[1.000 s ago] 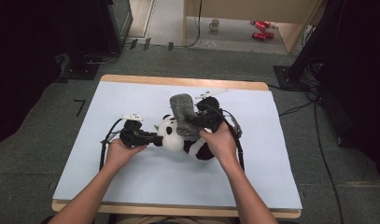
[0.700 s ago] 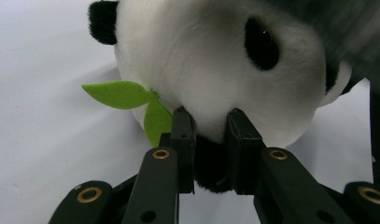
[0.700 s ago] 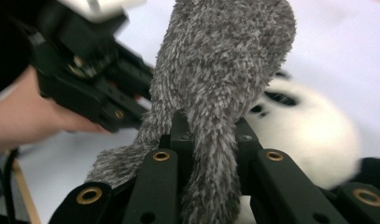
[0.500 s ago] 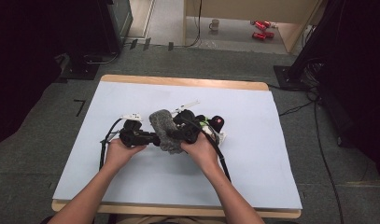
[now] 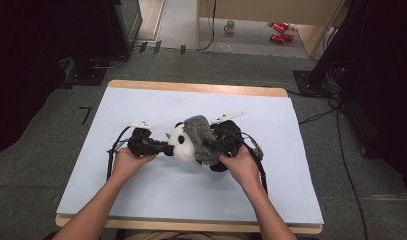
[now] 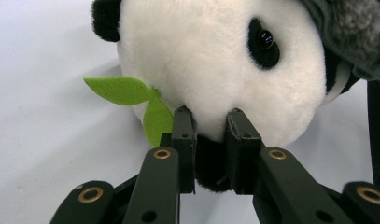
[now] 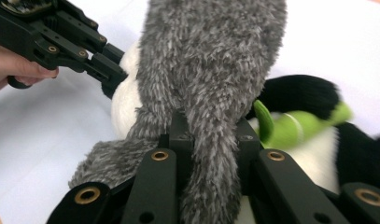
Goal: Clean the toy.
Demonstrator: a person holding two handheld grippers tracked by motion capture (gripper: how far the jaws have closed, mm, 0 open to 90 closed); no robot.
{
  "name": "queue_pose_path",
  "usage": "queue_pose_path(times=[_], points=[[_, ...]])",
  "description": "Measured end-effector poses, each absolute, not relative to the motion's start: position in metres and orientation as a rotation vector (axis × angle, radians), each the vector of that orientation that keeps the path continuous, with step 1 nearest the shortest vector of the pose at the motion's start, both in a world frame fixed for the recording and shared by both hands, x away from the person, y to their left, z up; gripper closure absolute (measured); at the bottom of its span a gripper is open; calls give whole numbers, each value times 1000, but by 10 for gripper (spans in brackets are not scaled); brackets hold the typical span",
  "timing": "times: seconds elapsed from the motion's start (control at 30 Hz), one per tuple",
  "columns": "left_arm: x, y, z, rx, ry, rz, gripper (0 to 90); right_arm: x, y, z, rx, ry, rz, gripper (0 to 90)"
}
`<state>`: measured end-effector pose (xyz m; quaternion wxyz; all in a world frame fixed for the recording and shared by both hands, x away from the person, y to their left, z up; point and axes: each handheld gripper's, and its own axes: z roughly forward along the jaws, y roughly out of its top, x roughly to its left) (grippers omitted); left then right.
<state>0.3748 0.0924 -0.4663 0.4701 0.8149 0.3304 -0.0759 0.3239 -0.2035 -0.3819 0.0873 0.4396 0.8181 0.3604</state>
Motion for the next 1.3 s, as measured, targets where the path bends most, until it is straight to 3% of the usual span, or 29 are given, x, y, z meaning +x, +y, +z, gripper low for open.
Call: queue_pose_path(times=[0.57,0.83,1.03,1.3], points=[[368,91,-468,2112,745,-132,762,319,-259,-342,1399,2260,1364,770],[367,91,-469,2100,759,-145,759,327,-262,-360,1436,2290,1338,770],[369,91,-469,2115,771,-148,760,332,-236,-386,1413,2376,1285,767],[371,89,-467,2112,816,-181,764,323,-246,-401,1387,2350,1227,767]])
